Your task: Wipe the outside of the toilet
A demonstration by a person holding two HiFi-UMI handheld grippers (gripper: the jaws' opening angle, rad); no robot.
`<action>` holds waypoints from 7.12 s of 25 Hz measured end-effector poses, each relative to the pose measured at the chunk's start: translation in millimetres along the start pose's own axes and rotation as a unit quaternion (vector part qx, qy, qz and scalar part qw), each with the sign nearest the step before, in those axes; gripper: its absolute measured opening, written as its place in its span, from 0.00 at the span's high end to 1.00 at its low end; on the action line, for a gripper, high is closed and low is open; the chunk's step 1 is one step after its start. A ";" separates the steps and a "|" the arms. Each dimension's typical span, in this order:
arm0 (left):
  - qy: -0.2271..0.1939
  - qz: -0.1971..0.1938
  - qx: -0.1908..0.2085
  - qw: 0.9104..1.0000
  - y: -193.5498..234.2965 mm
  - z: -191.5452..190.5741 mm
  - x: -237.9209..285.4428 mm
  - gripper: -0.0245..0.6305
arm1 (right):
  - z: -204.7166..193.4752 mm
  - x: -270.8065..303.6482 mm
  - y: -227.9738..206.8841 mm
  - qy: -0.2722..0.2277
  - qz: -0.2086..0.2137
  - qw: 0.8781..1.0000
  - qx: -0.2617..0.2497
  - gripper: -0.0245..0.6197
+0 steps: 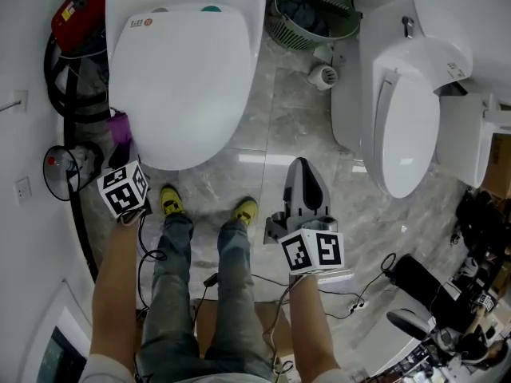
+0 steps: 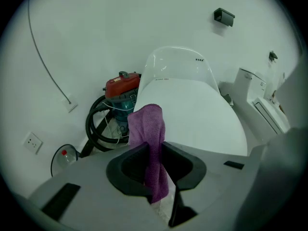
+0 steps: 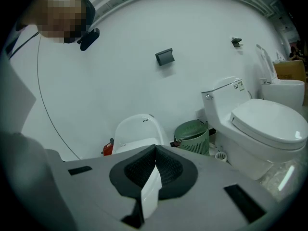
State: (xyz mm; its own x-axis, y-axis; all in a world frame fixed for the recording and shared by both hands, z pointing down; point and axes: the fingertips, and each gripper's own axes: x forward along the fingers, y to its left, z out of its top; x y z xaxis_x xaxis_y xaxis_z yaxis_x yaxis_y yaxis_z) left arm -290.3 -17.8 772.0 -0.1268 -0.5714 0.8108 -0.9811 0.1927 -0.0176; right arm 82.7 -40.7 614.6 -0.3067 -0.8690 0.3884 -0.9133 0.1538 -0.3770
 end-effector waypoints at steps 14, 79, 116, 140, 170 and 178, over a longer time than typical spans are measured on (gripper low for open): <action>-0.009 0.026 0.022 0.999 -72.3 -12.4 -10.9 0.81 | 7.8 -29.7 -60.4 -0.005 -0.011 1.000 0.018 0.95; -0.013 -0.302 0.079 0.950 -240.9 -4.8 -83.3 0.81 | 35.4 -69.3 -51.1 -0.010 -0.010 1.000 0.005 0.95; -0.159 -0.255 0.083 0.950 -165.0 162.6 -276.9 0.81 | 190.5 -163.3 30.7 -0.067 -0.043 0.996 -0.038 0.95; -0.251 -0.251 0.086 0.931 -166.0 273.5 -382.3 0.82 | 293.1 -197.6 51.9 -0.111 -0.052 0.991 -0.047 0.95; -0.385 -0.247 0.089 0.885 -137.1 377.9 -530.3 0.82 | 402.1 -248.6 101.2 -0.167 -0.040 0.981 -0.090 0.95; -0.401 -0.245 0.089 0.878 -129.0 386.2 -551.6 0.82 | 423.2 -256.7 114.4 -0.181 -0.036 0.978 -0.103 0.95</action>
State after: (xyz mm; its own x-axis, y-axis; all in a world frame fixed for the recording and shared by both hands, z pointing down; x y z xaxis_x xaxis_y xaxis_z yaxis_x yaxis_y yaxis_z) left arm -150.2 -35.6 101.1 0.3243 -0.9429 0.0759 -0.9451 -0.3194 0.0691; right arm 170.3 1.0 115.9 -0.1590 -0.9847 0.0715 -0.9750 0.1452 -0.1681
